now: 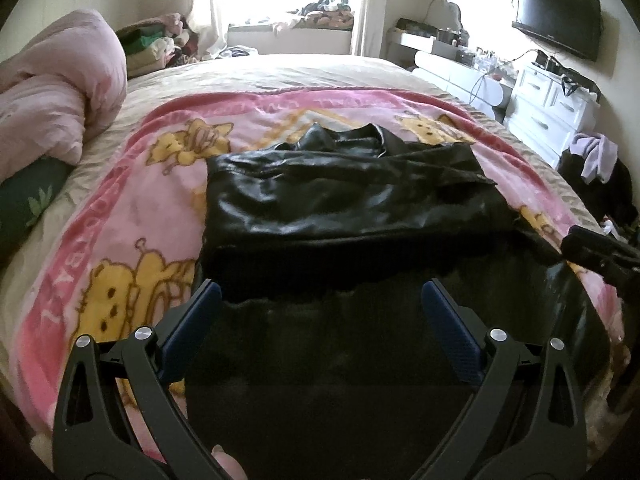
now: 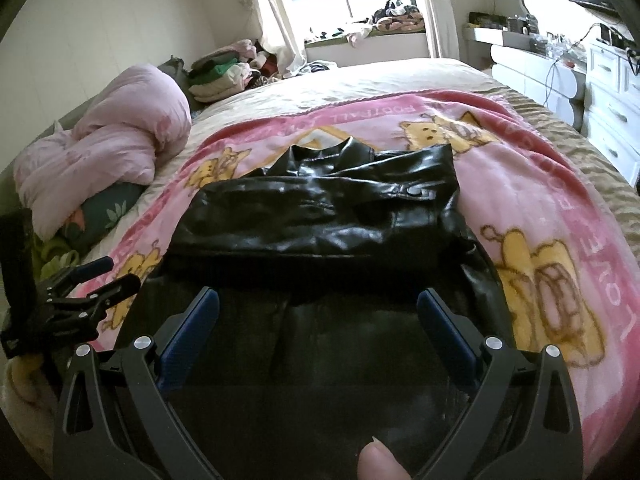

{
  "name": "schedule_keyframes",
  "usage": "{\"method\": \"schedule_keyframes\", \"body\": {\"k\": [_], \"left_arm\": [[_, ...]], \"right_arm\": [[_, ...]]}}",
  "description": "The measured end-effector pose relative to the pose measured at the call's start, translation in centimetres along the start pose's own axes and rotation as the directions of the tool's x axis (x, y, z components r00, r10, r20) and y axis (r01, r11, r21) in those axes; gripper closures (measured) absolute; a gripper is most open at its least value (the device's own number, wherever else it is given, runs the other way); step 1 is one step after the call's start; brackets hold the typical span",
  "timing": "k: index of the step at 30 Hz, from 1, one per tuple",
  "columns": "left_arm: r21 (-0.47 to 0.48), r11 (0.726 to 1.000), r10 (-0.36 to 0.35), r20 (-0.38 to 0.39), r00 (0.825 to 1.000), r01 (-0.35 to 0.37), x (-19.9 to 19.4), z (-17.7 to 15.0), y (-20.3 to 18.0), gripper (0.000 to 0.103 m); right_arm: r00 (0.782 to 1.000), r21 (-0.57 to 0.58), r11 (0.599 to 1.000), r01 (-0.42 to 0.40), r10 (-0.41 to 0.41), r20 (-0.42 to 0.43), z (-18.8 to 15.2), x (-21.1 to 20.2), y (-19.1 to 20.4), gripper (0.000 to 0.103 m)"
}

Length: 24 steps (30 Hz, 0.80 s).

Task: Fold large clothes
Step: 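Move both open grippers to the hem of the black leather jacket, then grasp the jacket hem with both grippers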

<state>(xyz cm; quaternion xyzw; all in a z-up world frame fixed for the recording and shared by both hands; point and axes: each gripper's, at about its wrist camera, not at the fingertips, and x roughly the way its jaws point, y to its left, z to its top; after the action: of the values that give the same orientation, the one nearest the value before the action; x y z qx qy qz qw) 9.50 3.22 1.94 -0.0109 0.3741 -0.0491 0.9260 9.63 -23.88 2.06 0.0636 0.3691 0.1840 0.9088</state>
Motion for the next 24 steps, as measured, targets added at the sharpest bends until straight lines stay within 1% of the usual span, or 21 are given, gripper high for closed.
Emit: {"method": "schedule_keyframes", "body": {"k": [6, 11, 16, 24], "left_arm": [[-0.009, 1.000, 0.006, -0.014, 1.000, -0.006, -0.4, -1.3, 0.5, 0.009], [-0.019, 1.000, 0.012, -0.029, 0.999, -0.013, -0.7, -2.3, 1.3, 0.009], [-0.029, 0.999, 0.022, -0.054, 0.998, -0.024, -0.7, -3.6, 2.2, 0.009], [-0.032, 0.998, 0.044, -0.097, 0.994, -0.048, -0.6, -5.6, 3.5, 0.009]], "right_arm": [[1.000, -0.004, 1.000, -0.008, 0.008, -0.015, -0.8, -0.7, 0.1, 0.004], [0.999, -0.020, 1.000, 0.001, -0.002, -0.042, -1.9, -1.3, 0.2, 0.004], [0.998, -0.018, 1.000, -0.007, 0.005, -0.070, -2.9, -1.8, -0.3, 0.004], [0.994, -0.009, 1.000, 0.025, -0.026, -0.105, -4.3, -2.2, -1.8, 0.004]]}}
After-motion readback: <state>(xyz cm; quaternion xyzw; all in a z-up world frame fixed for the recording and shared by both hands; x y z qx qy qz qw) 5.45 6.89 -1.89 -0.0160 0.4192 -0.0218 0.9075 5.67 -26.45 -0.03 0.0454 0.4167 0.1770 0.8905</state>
